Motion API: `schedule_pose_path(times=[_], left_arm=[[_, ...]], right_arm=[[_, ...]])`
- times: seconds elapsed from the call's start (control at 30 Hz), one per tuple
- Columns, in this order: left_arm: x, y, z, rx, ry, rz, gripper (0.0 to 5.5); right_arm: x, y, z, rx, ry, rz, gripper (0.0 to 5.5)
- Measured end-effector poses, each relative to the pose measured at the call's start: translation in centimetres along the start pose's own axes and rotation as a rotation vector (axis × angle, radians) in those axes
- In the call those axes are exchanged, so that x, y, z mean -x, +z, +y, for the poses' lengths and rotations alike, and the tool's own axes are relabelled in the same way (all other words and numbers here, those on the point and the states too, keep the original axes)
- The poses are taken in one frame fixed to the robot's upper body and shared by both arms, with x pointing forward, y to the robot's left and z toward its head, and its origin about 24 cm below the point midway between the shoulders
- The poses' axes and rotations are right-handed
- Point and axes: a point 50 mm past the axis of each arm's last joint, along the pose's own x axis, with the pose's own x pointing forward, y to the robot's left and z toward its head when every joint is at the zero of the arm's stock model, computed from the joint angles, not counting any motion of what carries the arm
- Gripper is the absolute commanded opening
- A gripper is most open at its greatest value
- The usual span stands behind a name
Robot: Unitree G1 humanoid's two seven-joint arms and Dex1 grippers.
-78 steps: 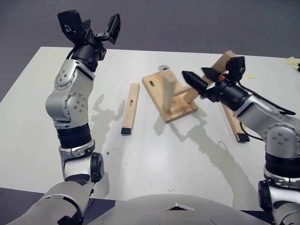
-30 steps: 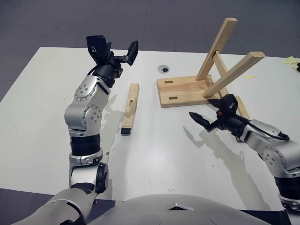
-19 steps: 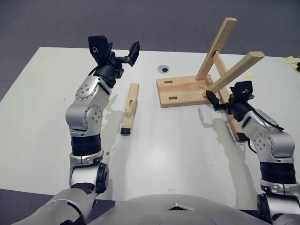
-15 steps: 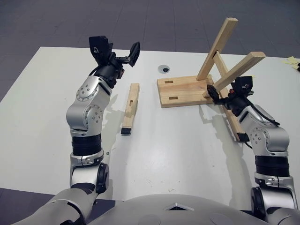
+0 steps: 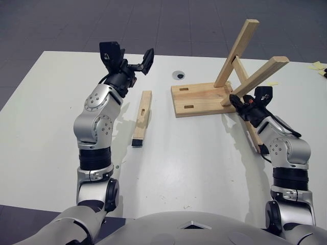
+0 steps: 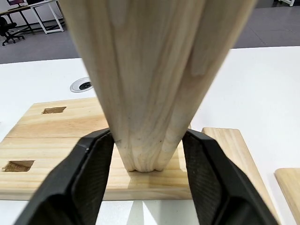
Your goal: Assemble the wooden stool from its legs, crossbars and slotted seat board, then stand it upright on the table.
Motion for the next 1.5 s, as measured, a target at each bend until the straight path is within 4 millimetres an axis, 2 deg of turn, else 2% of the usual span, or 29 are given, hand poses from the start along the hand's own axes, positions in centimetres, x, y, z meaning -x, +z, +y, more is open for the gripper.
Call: schedule_pose_path(times=[0.2, 0.43, 0.5, 0.57, 0.67, 0.77, 0.87, 1.0, 1.1, 1.2, 1.3, 1.37, 1.5], left_arm=[[0.0, 0.0, -0.1, -0.018, 0.0, -0.003, 5.4], [0.1, -0.3, 0.0, -0.036, 0.003, 0.005, 5.4], [0.1, -0.3, 0.2, -0.039, 0.002, 0.008, 5.4], [0.1, -0.4, 0.4, -0.042, 0.003, 0.013, 5.4], [0.2, -0.4, 0.6, -0.049, 0.009, 0.017, 5.4], [0.1, -0.6, 0.6, -0.047, 0.006, 0.026, 5.4], [0.1, -0.7, 0.6, -0.046, 0.005, 0.032, 5.4], [0.1, -0.8, 0.5, -0.049, -0.003, 0.035, 5.4], [0.1, -1.1, 0.9, -0.14, 0.003, 0.06, 5.4], [0.1, -2.2, 1.9, -0.344, 0.004, 0.13, 5.4], [-0.1, -4.3, 3.1, -0.613, -0.021, 0.234, 5.4], [-0.2, -5.7, 3.5, -0.727, -0.065, 0.295, 5.4], [-0.3, -7.9, 3.5, -0.909, -0.198, 0.36, 5.4]], right_arm=[[0.1, 0.0, 0.4, -0.003, 0.043, 0.016, 2.05], [0.6, -0.2, 1.7, -0.099, 0.273, 0.068, 2.05], [0.8, -0.3, 1.9, -0.004, 0.367, 0.095, 2.05], [0.8, -0.1, 1.6, 0.167, 0.403, 0.103, 2.05], [0.3, 1.5, 1.8, 0.352, 0.49, 0.046, 2.05], [-0.4, 3.4, 2.6, 0.481, 0.546, -0.03, 2.63], [-1.4, 4.8, 1.9, 0.531, 0.448, -0.116, 3.06], [-1.2, 4.7, 1.7, 0.502, 0.434, -0.139, 3.67], [-0.1, 1.9, 1.5, 0.453, 0.478, -0.035, 4.15], [1.2, -0.4, 1.3, 0.43, 0.476, 0.043, 4.66], [1.9, -0.8, 1.0, 0.378, 0.406, 0.045, 5.14], [2.3, -0.9, 0.9, 0.353, 0.368, 0.029, 5.37], [2.6, -1.0, 0.3, 0.316, 0.303, 0.022, 5.37]])
